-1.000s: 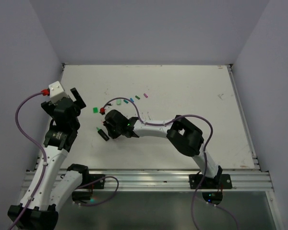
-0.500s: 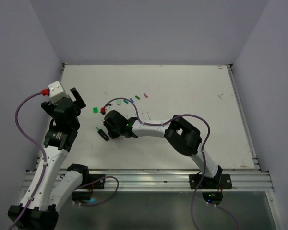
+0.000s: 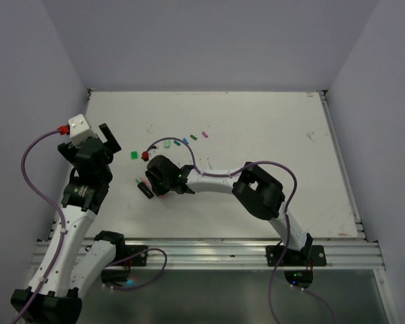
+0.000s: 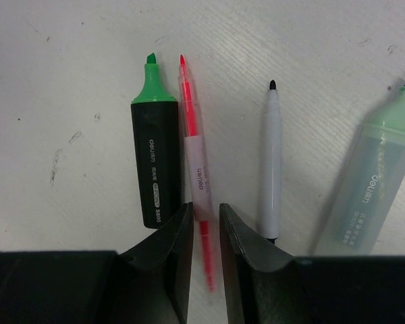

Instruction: Open the pen caps

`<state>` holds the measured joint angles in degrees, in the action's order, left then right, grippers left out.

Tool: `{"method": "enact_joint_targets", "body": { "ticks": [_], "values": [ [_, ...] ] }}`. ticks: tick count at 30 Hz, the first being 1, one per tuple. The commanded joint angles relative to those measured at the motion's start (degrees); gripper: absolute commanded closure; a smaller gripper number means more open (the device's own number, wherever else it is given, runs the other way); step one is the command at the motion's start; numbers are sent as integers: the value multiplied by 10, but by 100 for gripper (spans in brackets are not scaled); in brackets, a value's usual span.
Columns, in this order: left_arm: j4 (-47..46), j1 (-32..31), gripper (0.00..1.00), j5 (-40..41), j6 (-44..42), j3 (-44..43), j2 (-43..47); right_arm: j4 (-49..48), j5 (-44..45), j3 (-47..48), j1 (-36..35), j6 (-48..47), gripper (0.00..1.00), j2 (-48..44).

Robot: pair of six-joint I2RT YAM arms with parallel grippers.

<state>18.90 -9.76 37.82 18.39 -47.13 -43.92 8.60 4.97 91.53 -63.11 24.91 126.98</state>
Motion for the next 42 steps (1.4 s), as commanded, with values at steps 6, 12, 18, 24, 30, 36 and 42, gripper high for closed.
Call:
{"method": "enact_joint_targets", "body": {
  "ticks": [6,12,18,24,30,36,42],
  "values": [
    [-8,3,0,-13,-2,-32,-2,4,47,-31,-3,-16,60,-154],
    [68,3,0,-57,15,-93,-2,37,148,-82,20,-57,41,-271],
    [152,3,0,-76,19,-153,35,90,219,-174,102,-87,33,-438],
    [210,3,0,-28,-11,-206,110,131,353,-265,134,-154,18,-624],
    [250,2,0,11,-27,-290,151,194,438,-279,134,-186,6,-796],
    [251,-7,0,62,-38,-340,182,234,486,-263,133,-233,1,-915],
    [246,-18,0,92,-39,-336,198,213,487,-272,134,-272,1,-983]
  ]
}}
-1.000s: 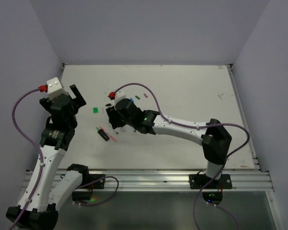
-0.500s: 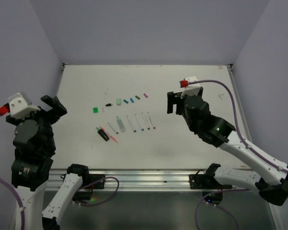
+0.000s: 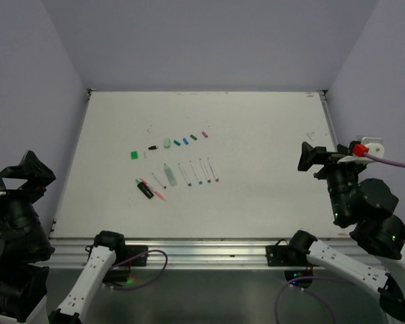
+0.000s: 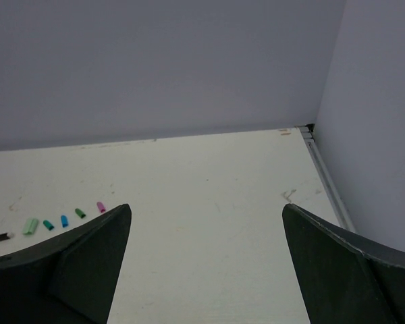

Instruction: Open the pen caps

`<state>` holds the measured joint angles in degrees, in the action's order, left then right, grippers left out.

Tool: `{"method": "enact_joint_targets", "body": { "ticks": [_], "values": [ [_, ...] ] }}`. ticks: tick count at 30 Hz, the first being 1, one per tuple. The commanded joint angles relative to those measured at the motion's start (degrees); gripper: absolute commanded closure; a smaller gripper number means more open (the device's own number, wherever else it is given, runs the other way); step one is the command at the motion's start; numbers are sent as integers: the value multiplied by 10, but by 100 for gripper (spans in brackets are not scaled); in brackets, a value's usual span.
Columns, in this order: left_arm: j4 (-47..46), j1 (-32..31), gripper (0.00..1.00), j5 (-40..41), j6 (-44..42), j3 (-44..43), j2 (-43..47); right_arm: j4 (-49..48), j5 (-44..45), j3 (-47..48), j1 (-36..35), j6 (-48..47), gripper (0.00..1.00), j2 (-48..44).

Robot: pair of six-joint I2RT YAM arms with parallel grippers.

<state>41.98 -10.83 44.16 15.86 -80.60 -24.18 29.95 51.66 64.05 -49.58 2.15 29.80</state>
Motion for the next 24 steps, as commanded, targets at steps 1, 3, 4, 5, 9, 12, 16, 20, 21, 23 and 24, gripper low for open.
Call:
{"method": "enact_joint_targets", "body": {
  "ticks": [1,3,4,5,9,12,16,20,21,23,24],
  "values": [
    [15,-8,0,29,-14,-1,0,-6,22,2,-2,-47,2,-13],
    [15,-8,0,27,-13,0,0,-8,26,2,-3,-50,1,-13],
    [15,-8,0,27,-13,1,0,-11,26,3,-2,-50,2,-14],
    [14,-8,0,27,-13,3,1,-14,25,2,-3,-51,1,-13],
    [14,-8,0,22,-11,9,1,-20,22,-4,-2,-47,1,-12],
    [15,-8,0,21,-8,12,3,-21,20,-10,-2,-46,1,-12],
    [17,-9,0,20,-7,18,5,-22,17,-14,-3,-44,1,-18],
    [11,-9,0,21,-9,23,5,-30,10,-13,-2,-47,1,-18],
    [10,-9,0,21,-7,24,4,-32,8,-11,-2,-50,1,-17],
    [8,-9,0,15,-5,26,4,-33,4,-7,-2,-51,1,-12],
    [9,-9,0,13,-2,28,4,-33,2,-7,-2,-47,1,-11]
  ]
}}
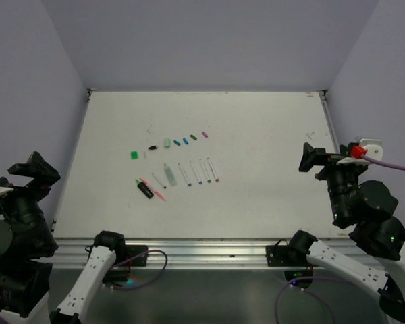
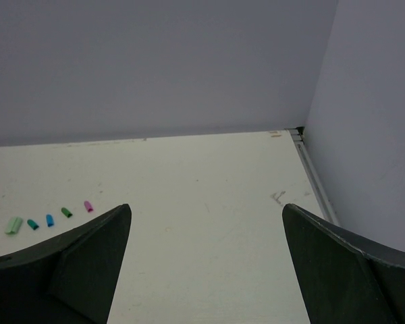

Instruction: Open the pen caps

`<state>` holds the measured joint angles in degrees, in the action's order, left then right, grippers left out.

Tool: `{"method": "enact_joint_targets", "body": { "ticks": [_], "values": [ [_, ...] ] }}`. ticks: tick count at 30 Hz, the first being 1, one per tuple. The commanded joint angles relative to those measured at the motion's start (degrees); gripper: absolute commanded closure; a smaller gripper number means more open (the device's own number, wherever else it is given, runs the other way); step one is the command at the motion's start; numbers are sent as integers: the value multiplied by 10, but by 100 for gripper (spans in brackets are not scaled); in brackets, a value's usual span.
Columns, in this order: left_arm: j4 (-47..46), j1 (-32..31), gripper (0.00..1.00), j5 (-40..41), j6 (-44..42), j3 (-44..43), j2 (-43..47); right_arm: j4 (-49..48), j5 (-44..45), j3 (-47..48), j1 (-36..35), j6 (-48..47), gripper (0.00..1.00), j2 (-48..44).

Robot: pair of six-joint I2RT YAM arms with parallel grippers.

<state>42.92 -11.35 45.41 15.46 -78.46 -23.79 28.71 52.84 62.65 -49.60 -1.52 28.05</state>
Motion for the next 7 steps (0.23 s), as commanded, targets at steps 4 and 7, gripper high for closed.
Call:
{"method": "enact_joint_targets", "body": {
  "ticks": [4,7],
  "values": [
    [9,-3,0,-1,4,19,1,-27,-16,-3,-2,1,1,6],
    [3,-3,0,9,-2,24,5,-39,-16,-10,-1,-1,1,8]
  ]
}}
